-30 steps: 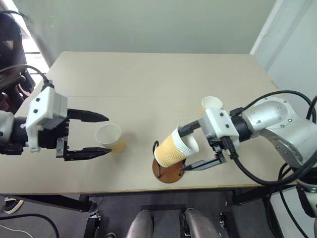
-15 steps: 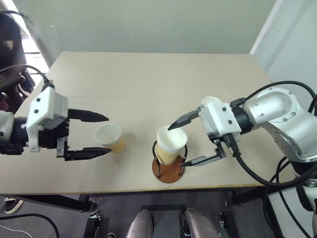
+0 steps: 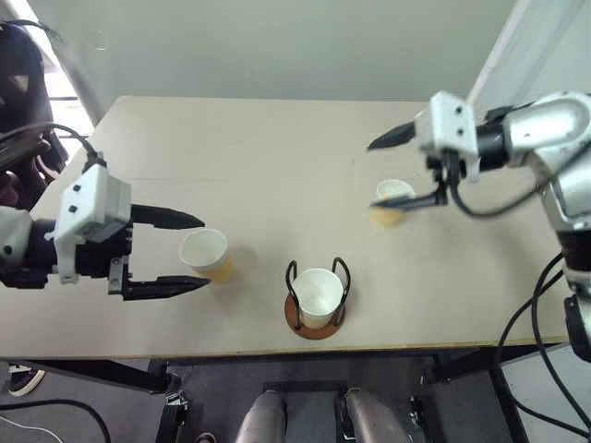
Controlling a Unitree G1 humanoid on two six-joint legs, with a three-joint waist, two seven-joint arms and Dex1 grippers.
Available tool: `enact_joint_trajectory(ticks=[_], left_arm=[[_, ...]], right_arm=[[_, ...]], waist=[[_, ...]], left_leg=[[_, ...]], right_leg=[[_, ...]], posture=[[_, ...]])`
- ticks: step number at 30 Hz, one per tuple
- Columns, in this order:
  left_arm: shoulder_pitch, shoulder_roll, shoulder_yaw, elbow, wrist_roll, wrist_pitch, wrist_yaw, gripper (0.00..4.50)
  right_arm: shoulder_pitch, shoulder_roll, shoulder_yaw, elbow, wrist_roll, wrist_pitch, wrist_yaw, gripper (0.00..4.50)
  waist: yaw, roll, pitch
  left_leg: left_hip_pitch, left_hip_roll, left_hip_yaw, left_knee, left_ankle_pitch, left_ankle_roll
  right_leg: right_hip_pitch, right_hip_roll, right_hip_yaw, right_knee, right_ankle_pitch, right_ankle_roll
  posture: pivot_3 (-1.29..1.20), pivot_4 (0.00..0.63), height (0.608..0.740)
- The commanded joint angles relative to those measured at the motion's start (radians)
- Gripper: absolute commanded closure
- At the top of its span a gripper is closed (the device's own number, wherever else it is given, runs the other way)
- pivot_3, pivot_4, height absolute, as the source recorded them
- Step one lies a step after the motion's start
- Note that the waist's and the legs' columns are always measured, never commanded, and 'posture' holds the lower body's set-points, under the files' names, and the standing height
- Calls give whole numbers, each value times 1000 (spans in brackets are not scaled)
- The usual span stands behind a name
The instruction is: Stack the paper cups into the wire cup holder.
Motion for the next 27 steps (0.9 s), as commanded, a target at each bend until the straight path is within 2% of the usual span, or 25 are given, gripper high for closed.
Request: enact_joint_trajectory(ticks=[1,5,9,15,18,27], left_arm=[[0,7,43,-13,-5,-2,5,0],[32,7,87,-39,-12,20,7,0],[63,3,128,-60,-14,42,12,0],[102,-4,175,-93,-23,71,19,0],[111,-5,183,-104,-27,78,29,0],[129,-10,197,-121,-37,86,42,0]], right_arm=[[-46,37,47,293,-156,-174,-46,25],[-76,99,69,484,-240,-291,-39,25],[-89,144,68,578,-291,-363,-51,25],[-126,166,44,603,-293,-405,-10,25],[-127,185,50,609,-299,-421,3,25],[-119,227,72,642,-350,-446,-7,25]], waist=[[0,0,0],[-11,2,1],[-12,3,2],[-13,3,2],[-12,3,2],[-12,3,2]], left_leg=[[0,0,0,-1,0,0],[-1,5,1,-4,0,0],[-2,7,1,-8,0,0],[-1,7,1,-6,0,0],[-1,7,1,-4,0,0],[-1,7,1,-4,0,0]], right_leg=[[-1,0,0,0,0,0],[-6,0,0,5,6,9],[-9,1,-2,9,4,7],[-8,1,-2,9,4,6],[-7,1,-2,9,0,-2],[-7,1,-2,9,1,-4]], posture=[[0,150,740],[0,150,740],[0,150,740],[0,150,740],[0,150,740],[0,150,740]])
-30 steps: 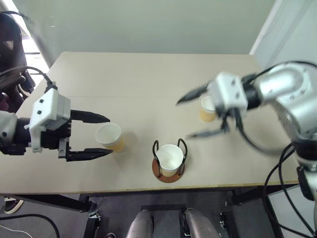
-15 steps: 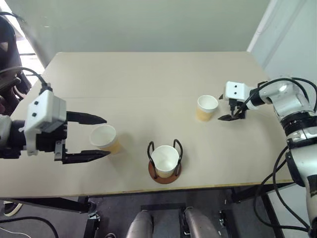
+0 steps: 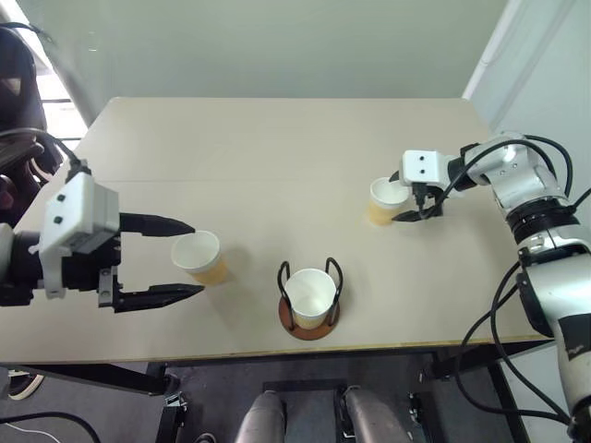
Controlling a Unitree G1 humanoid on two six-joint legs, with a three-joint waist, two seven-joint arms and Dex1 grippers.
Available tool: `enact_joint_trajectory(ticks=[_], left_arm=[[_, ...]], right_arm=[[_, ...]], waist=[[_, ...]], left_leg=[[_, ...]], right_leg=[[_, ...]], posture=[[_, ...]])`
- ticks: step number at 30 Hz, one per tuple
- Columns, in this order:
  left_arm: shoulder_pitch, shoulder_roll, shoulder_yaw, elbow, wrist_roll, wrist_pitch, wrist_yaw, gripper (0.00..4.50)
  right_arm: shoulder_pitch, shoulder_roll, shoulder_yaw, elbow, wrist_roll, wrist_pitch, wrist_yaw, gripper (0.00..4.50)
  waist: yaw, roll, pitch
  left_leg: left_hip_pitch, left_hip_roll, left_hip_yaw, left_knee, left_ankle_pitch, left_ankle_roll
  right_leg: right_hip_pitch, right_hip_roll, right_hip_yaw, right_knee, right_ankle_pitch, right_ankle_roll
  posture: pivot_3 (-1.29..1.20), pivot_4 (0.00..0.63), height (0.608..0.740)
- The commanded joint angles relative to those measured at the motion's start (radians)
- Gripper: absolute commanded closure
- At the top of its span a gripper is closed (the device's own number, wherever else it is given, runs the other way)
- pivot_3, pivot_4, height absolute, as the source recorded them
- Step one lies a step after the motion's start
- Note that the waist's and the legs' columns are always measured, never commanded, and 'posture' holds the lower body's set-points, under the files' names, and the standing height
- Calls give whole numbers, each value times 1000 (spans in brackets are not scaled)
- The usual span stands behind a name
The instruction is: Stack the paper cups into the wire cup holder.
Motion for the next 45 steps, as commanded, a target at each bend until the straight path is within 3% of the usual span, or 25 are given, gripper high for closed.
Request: enact_joint_trajectory(ticks=[1,3,6,14,16,22,25,31,36,45], left_arm=[[5,2,45,-28,-8,4,5,0],[11,1,52,-31,-9,7,6,0],[22,0,66,-37,-10,11,5,0],[36,-2,77,-47,-9,12,12,0],[33,0,73,-43,-9,11,12,0],[24,8,68,-27,-8,4,4,0],[18,14,54,-12,-6,-8,-11,0],[-33,15,-37,34,3,-54,-20,0],[-135,22,-162,103,26,-107,-39,0],[-241,27,-284,177,66,-158,-77,0]], right_arm=[[-12,7,0,28,-35,-25,-17,25],[-12,12,7,54,-65,-40,-41,190],[-15,19,11,90,-100,-61,-72,878],[-33,37,8,142,-148,-103,-88,3925],[-38,38,6,144,-152,-114,-82,4471],[-43,-1,-20,41,-83,-171,121,4471],[-36,-62,-41,-133,31,-153,292,4471],[-43,-296,76,-678,499,130,317,4471],[-41,-335,55,-994,711,342,317,4471],[70,-230,43,-1195,609,435,316,4471]], waist=[[0,0,0],[0,0,0],[0,0,0],[0,0,0],[0,0,0],[0,0,0],[1,0,0],[2,3,1],[-12,1,0],[-14,1,0]], left_leg=[[0,0,0,0,0,0],[0,0,0,0,0,0],[0,0,0,0,0,0],[0,0,0,0,0,0],[0,0,0,0,0,0],[0,0,0,-1,0,-1],[-1,0,0,-1,-1,-1],[-1,0,1,-2,0,-6],[3,1,2,-2,1,-7],[8,2,1,1,1,-7]], right_leg=[[0,0,0,0,0,0],[0,0,0,0,0,0],[0,0,0,0,0,0],[0,0,0,0,0,0],[0,0,0,0,0,0],[0,0,0,0,0,0],[-1,0,0,-1,0,-1],[0,0,0,-1,-2,-3],[3,3,1,-1,-4,-6],[7,8,2,2,-6,-10]], posture=[[0,150,740],[0,150,740],[0,150,740],[0,150,740],[0,150,740],[0,150,740],[0,150,740],[0,150,740],[0,150,740],[0,150,740]])
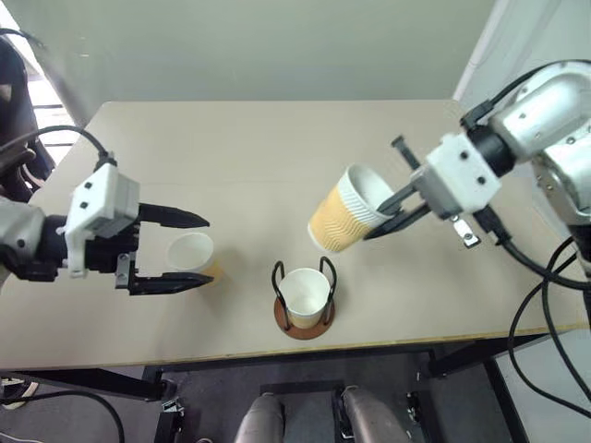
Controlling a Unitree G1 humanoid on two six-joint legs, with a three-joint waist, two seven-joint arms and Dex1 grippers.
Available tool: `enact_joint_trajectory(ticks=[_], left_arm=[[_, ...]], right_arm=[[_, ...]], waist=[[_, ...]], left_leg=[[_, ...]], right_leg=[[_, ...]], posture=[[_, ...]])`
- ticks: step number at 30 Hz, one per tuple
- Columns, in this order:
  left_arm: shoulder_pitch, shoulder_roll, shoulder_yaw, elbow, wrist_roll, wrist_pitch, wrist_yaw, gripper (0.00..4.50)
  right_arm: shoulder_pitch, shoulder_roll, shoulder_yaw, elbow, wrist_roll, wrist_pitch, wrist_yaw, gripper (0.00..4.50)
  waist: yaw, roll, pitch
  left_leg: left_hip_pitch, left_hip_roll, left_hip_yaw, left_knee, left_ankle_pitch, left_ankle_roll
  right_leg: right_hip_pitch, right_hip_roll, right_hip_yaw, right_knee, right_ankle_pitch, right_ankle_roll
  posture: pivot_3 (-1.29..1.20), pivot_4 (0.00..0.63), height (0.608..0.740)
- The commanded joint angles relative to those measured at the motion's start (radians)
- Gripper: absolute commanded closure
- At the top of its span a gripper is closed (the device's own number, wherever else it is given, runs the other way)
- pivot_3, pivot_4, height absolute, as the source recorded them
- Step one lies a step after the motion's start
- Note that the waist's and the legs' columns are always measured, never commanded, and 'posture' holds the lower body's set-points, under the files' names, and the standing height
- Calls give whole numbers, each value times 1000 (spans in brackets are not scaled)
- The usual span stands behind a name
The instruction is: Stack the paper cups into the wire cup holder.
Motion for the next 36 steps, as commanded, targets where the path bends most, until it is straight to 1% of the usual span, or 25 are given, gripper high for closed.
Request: enact_joint_trajectory(ticks=[1,7,14,19,26,36], left_arm=[[-26,12,3,0,5,-16,-9,0],[-7,13,23,-12,0,-5,-16,0],[30,11,60,-43,-9,17,-11,0],[49,11,79,-57,-13,30,-6,0],[73,7,106,-76,-14,42,0,0],[83,8,113,-85,-15,41,13,0]], right_arm=[[10,27,-23,-66,-37,20,3,4471],[54,42,-13,-155,-28,42,4,4471],[83,124,11,-133,-141,10,-4,4471],[90,159,13,-119,-180,-9,3,4471],[106,169,24,-131,-185,-20,4,4471],[112,150,39,-153,-170,-38,4,4471]], waist=[[0,0,0],[1,0,0],[0,0,0],[0,0,0],[1,0,0],[1,0,0]], left_leg=[[0,0,0,0,0,0],[0,5,0,-1,-2,-2],[1,8,0,-1,-2,-2],[1,9,0,-1,-2,-2],[1,9,1,-1,-2,-3],[1,10,1,-1,-2,-3]], right_leg=[[0,0,0,0,0,0],[-1,6,0,-1,-1,-2],[-1,8,0,0,-1,-3],[-1,9,-1,1,0,-4],[-1,9,-1,0,0,-4],[-1,9,-1,0,0,-4]], posture=[[0,150,740],[0,150,740],[0,150,740],[0,150,740],[0,150,740],[0,150,740]])
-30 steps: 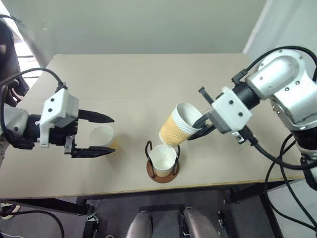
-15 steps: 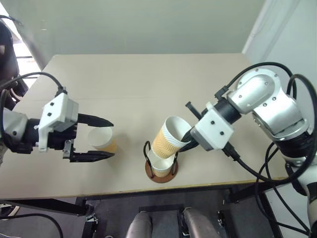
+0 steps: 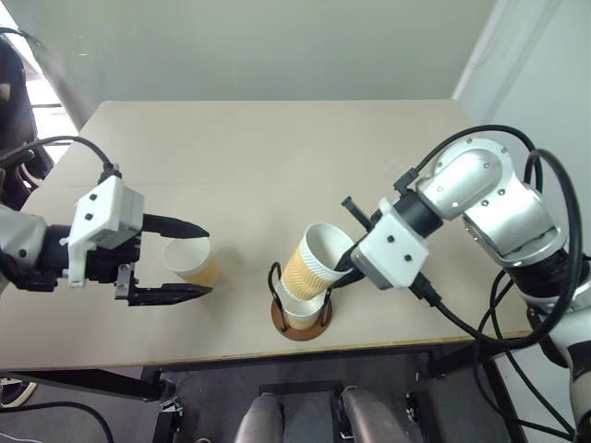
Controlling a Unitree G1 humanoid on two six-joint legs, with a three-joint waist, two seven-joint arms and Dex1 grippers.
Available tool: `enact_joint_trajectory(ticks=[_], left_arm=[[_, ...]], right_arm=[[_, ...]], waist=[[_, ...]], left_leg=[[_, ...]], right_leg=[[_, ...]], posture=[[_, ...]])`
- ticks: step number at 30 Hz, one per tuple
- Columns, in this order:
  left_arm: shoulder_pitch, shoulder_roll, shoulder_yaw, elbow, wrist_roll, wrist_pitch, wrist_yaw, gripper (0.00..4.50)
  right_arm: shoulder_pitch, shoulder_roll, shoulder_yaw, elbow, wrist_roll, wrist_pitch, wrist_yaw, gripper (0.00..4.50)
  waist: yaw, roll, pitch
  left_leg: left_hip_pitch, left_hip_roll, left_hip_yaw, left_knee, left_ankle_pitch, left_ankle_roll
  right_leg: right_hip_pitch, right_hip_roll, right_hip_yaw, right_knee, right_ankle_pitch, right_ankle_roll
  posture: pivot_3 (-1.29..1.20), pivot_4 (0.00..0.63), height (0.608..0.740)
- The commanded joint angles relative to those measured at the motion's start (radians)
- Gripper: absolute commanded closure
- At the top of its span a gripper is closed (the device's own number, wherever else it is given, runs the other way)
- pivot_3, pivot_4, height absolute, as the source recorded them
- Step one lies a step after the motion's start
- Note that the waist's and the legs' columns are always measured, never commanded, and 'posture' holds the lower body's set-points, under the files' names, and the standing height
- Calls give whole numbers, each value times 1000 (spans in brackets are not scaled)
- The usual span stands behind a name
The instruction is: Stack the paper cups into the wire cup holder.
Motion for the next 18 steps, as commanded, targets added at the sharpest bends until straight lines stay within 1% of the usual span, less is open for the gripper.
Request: enact_joint_trajectory(ticks=[1,4,6,15,18], left_arm=[[-5,8,39,-19,-9,-3,4,0],[-8,9,36,-16,-8,-5,5,0],[-11,9,35,-15,-7,-7,6,0],[-17,9,31,-10,-4,-14,5,0],[-17,10,29,-8,-2,-16,5,0]], right_arm=[[-9,-5,-3,-26,14,-11,3,4471],[-10,-3,-2,-23,11,-14,3,3876],[-12,0,-1,-20,8,-16,3,3262],[-17,15,-3,-7,-9,-19,3,114],[-23,21,-19,4,-20,-15,3,48]], waist=[[0,0,0],[0,0,0],[0,0,0],[0,0,0],[0,0,0]], left_leg=[[0,0,0,0,0,0],[0,0,0,0,0,0],[0,0,0,0,0,0],[0,0,0,0,0,0],[0,0,0,0,0,0]], right_leg=[[0,0,0,0,0,0],[0,0,0,0,0,0],[0,0,0,0,0,0],[0,0,0,0,0,0],[0,0,0,0,0,0]], posture=[[0,150,740],[0,150,740],[0,150,740],[0,150,740],[0,150,740]])
